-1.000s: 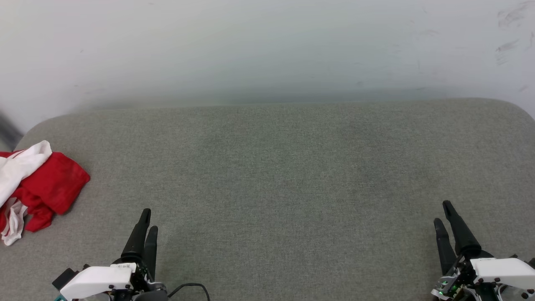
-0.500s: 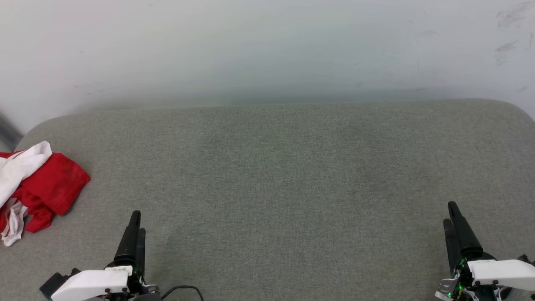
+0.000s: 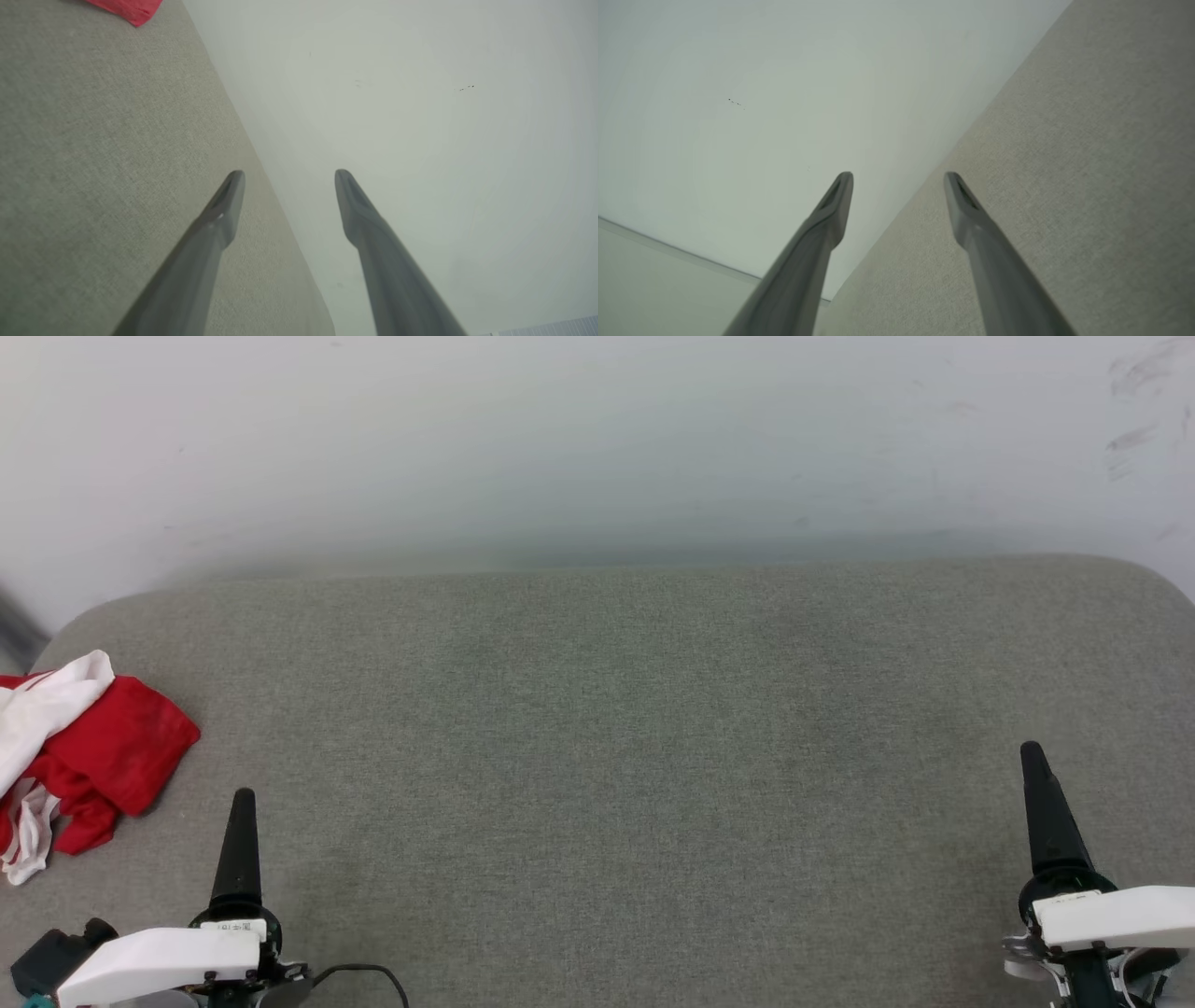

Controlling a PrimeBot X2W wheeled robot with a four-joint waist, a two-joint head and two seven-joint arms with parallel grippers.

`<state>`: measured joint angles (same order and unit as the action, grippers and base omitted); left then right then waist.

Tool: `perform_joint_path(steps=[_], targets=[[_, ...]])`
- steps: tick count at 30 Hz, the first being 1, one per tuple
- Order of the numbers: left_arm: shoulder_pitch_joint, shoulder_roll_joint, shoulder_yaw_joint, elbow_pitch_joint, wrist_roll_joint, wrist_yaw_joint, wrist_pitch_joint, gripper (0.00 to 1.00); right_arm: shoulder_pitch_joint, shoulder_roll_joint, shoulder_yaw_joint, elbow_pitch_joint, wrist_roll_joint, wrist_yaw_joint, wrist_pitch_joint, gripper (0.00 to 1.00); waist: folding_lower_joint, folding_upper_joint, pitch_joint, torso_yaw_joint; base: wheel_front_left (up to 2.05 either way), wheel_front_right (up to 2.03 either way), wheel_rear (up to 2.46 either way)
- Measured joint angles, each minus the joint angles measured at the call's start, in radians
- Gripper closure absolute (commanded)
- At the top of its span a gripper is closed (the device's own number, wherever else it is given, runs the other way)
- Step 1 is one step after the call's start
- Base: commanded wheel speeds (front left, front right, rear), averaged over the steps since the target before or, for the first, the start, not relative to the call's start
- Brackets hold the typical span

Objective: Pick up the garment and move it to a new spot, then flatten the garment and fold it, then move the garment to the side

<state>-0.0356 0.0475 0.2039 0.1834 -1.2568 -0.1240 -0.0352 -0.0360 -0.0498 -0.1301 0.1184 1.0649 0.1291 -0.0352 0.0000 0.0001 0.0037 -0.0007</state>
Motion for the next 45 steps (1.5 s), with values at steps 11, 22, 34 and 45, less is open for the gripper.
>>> perform_joint_path(steps=[11, 22, 34, 45], targets=[[0.001, 0.0, -0.035, -0.161, 0.254, 0.072, -0.039, 0.0, 0.0, 0.0, 0.058, -0.122, -0.361, 0.0, -0.037, 0.0, 0.0, 0.0, 0.005, 0.002, 0.0, 0.0, 0.0], [0.037, 0.0, -0.161, -0.241, 0.528, 0.13, -0.071, 0.0, 0.01, 0.0, 0.103, -0.161, -0.649, 0.0, -0.071, 0.0, 0.0, -0.0001, 0.005, 0.003, 0.0, 0.0, 0.0], [0.057, 0.042, -0.291, -0.233, 0.793, 0.204, -0.104, 0.0, 0.033, 0.0, 0.059, -0.144, -0.786, 0.0, -0.105, 0.0, 0.0, 0.0, 0.005, 0.002, 0.0, 0.0, 0.0], [0.056, 0.115, -0.433, -0.202, 0.893, 0.31, -0.132, 0.0, 0.04, 0.0, 0.034, -0.112, -0.879, 0.0, -0.132, 0.0, 0.0, 0.0, 0.008, 0.003, 0.0, 0.0, 0.0]])
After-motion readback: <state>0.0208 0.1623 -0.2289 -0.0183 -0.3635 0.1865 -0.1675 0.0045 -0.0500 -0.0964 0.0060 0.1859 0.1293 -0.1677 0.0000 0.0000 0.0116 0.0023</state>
